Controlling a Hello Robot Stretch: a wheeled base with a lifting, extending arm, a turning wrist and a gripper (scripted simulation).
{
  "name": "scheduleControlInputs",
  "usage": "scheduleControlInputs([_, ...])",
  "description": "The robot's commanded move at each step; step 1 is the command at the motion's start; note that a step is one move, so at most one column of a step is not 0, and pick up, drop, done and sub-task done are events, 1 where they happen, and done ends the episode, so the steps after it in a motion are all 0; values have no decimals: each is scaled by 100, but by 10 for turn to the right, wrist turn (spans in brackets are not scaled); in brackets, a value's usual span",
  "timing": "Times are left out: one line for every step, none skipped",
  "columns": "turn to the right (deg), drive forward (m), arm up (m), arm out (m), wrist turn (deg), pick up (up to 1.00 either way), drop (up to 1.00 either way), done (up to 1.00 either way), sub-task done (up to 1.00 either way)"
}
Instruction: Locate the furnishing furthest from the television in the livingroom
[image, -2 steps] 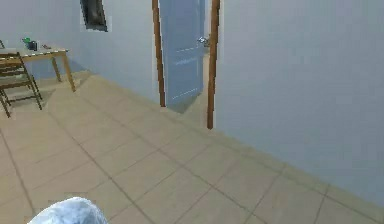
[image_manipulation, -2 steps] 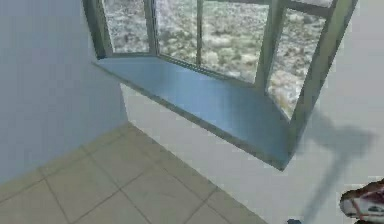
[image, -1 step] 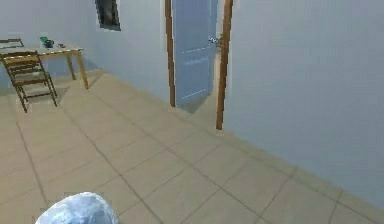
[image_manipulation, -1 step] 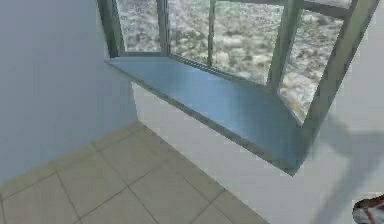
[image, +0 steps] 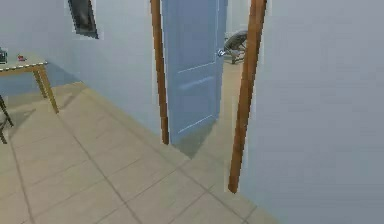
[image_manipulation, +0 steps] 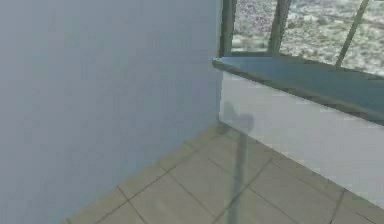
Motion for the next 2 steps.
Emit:
scheduleControlInputs([0,100,0,0,0,0,0,0,0])
scheduleControlInputs([-30,0,0,0,0,0,0,0,0])
